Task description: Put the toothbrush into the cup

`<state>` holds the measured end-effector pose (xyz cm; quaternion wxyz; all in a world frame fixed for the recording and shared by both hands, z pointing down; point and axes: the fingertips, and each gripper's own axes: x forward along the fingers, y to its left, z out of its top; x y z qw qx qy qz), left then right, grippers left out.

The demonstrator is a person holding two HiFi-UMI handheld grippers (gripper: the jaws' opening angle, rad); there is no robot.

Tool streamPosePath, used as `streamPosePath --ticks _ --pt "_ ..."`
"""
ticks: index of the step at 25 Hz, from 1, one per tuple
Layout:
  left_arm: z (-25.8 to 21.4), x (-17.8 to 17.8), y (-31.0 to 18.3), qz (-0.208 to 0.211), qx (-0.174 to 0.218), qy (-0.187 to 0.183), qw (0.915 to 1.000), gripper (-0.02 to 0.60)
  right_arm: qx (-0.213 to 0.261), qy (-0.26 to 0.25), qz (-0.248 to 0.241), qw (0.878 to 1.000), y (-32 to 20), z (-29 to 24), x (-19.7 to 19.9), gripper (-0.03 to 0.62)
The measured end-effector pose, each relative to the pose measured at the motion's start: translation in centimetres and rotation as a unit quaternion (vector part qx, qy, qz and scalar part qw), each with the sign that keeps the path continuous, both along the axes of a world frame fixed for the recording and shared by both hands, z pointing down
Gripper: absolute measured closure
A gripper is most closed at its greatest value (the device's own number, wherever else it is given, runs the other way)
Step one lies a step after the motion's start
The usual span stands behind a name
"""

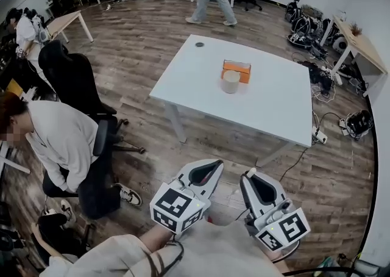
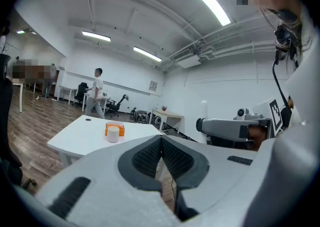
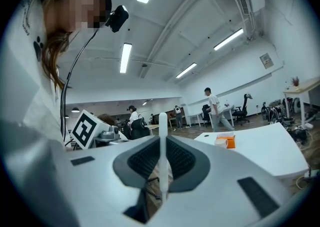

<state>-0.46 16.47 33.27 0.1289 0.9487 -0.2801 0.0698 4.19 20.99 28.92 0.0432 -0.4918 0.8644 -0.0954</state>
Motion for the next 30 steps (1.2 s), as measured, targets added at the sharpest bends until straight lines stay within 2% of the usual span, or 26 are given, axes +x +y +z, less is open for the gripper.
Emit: streamPosePath --ticks 12,22,30 --pt "1.1 2.4 -10.2 0.026 -0.019 0.0 0.9995 0.574 -0.01 -0.009 0.024 1.0 -9.9 0.7 1.6 0.546" --pt "1.7 3.4 -18.9 0.052 -0.024 -0.006 0.9983 0.574 -0.009 -0.016 0.068 0.998 -18.6 0.7 3.6 0.546" --pt "1.9 3.6 -23.1 0.062 -0.026 0.002 0.9977 0.574 -0.006 -0.013 0.08 0.997 -22.8 0.7 3.6 0.546"
